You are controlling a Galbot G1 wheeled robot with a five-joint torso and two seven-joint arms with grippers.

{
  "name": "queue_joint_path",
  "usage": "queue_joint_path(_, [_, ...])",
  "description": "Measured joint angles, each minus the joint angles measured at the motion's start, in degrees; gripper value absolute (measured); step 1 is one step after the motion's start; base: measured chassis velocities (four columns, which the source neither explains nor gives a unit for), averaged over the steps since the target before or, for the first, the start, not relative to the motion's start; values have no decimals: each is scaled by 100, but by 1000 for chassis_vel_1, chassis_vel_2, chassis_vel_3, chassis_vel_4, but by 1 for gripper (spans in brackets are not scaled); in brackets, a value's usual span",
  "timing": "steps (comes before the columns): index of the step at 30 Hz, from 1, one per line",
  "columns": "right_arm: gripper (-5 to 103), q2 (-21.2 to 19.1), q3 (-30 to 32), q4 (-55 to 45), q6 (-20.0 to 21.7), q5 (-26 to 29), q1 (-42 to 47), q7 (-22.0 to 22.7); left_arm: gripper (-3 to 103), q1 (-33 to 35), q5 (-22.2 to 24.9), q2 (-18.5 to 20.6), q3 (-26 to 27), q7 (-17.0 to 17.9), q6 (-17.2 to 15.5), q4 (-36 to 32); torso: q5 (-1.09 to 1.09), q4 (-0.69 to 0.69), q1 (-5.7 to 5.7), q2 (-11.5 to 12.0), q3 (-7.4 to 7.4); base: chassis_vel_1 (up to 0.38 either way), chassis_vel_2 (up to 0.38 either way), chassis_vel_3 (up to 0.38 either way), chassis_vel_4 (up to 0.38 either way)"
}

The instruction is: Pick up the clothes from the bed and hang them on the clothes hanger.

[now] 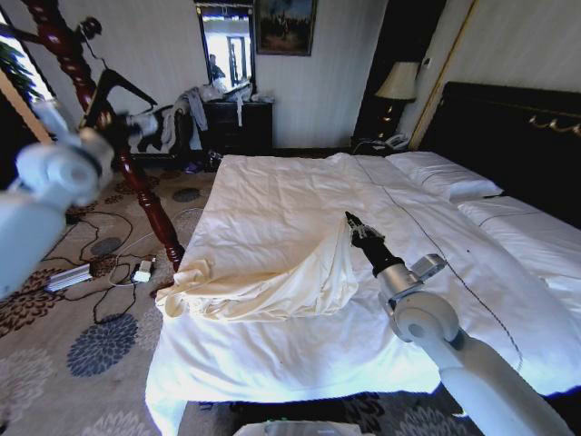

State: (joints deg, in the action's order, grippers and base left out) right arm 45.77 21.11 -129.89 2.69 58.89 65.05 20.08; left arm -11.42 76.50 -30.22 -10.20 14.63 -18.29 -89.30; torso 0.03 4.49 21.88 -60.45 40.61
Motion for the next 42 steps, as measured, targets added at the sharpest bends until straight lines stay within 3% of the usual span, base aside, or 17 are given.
queue_joint_path(1, [0,-25,57,-26,0,14,31,7,100,-551,20,-28,-264,364,-542,108,-5,-3,0,0,1,0,0,0,0])
queue_joint_path(2, [0,-33,77,-36,0,16,47,13,100,-867,28,-29,-414,507,-882,204,-5,-4,0,0,0,0,0,0,0])
queue_joint_path(3, [0,-33,77,-36,0,16,47,13,100,-867,28,-29,-414,507,-882,204,-5,-4,0,0,0,0,0,0,0])
queue_joint_path(5, [0,-40,87,-60,0,16,82,27,100,-1564,147,-66,-765,863,-1669,582,-2,-7,-2,0,0,0,0,0,0])
queue_joint_path(7, [0,-40,87,-68,0,15,84,29,100,-1715,214,-91,-842,971,-1836,719,-1,-5,-2,-1,-1,0,0,0,0])
queue_joint_path(8, [0,-41,79,-85,0,14,83,33,100,-2065,495,-169,-1054,1265,-2223,1175,-1,-3,-2,-1,-1,0,0,0,0])
queue_joint_path(9, [0,-44,71,-89,0,13,74,34,100,-2174,690,-208,-1151,1399,-2352,1382,-4,-5,-2,-1,0,0,0,0,0])
queue_joint_path(18, [0,-61,36,-84,0,8,75,69,100,-2103,1347,-451,-1202,2170,-2455,2128,-7,-1,0,0,1,0,0,0,0])
queue_joint_path(21, [0,-61,36,-85,4,5,98,84,100,-2083,1359,-487,-1152,2191,-2446,2273,-5,-4,1,0,1,0,0,0,0])
queue_joint_path(26, [0,-47,22,-72,25,-2,103,122,100,-1969,1317,-527,-1137,1898,-2427,2453,-3,-3,-1,-1,0,0,0,0,0])
queue_joint_path(29, [0,-46,13,-70,45,-2,109,144,101,-1780,1341,-511,-1037,1525,-2414,2441,-4,-2,0,0,0,0,0,0,0])
queue_joint_path(36, [0,-35,20,-66,58,-5,126,177,94,-1663,1342,-500,-982,1276,-2403,2312,-4,-3,0,0,0,0,0,0,0])
queue_joint_path(40, [0,-25,33,-75,62,-10,156,188,72,-1655,1371,-486,-975,1261,-2397,2223,-2,-3,-1,-1,0,0,0,0,0])
queue_joint_path(42, [0,-21,37,-77,63,-11,156,191,67,-1651,1392,-472,-975,1270,-2395,2204,-4,-4,-1,0,0,0,0,0,0])
